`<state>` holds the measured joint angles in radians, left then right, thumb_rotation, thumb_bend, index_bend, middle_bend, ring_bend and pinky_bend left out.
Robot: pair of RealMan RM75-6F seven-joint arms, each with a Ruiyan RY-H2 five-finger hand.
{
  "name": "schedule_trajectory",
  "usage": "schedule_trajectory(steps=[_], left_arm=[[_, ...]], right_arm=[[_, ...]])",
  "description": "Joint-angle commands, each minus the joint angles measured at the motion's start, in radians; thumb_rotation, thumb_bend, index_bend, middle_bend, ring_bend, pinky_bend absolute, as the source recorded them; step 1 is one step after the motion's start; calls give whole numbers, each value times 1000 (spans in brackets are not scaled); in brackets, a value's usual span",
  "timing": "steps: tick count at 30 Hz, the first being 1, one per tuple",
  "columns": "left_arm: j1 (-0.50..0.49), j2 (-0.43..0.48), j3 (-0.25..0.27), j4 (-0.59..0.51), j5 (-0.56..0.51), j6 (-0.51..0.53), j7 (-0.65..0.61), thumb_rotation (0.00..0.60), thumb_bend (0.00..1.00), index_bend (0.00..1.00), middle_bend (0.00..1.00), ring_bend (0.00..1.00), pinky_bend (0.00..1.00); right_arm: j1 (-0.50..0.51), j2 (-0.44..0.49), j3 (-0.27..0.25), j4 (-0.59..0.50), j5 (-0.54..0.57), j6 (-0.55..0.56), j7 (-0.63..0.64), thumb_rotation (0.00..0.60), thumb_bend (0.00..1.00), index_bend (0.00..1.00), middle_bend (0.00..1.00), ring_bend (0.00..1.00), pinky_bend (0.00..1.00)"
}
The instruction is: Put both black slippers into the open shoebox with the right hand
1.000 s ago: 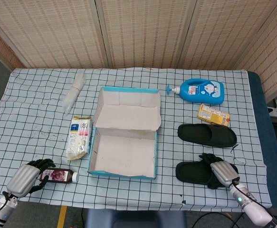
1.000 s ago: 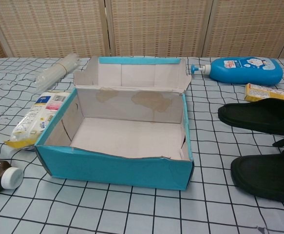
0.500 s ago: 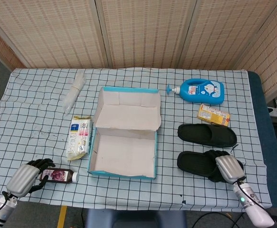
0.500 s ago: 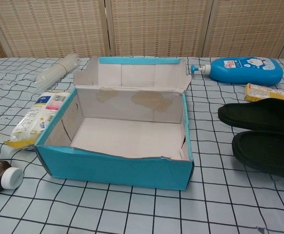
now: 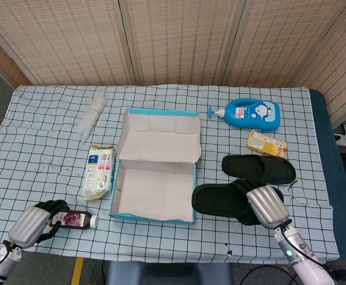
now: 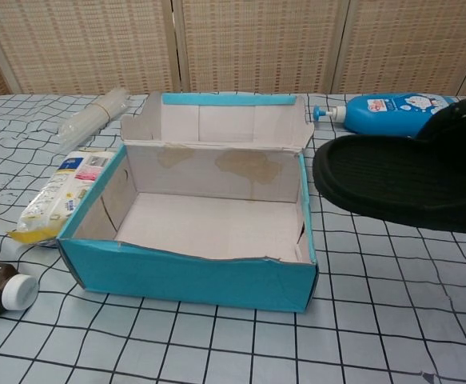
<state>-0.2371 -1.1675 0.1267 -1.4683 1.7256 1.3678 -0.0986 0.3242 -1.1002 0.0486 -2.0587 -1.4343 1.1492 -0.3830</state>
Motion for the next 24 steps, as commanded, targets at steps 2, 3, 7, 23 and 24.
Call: schedule_trajectory(steps=[2,3,7,23,24], left_arm=[[0,1,1,-3,4,3,-1,600,516,314,247,281,424],[0,2,1,-2,6,6,-1,600,516,314,247,281,424],[4,3,-1,1,6,14,1,600,515,314,247,281,423],[12,15,-6,-1,4,34,-7,600,516,314,247,281,420],[13,16,-7,-1,4,36,-9,600,516,314,247,281,420]], right_arm=[[119,-51,69,-119,182,-105,-152,600,0,383,527,493,669],[150,-78,83,-126,238,-124,-185,600,0,383,527,493,669],[257,-200,122,-105,413,-129,-321,600,0,384,527,493,670],[530,-670,210,69,669,76,-646,600,0,400,527,493,669],[536,-682,208,85,675,78,-641,600,0,401,527,493,670]])
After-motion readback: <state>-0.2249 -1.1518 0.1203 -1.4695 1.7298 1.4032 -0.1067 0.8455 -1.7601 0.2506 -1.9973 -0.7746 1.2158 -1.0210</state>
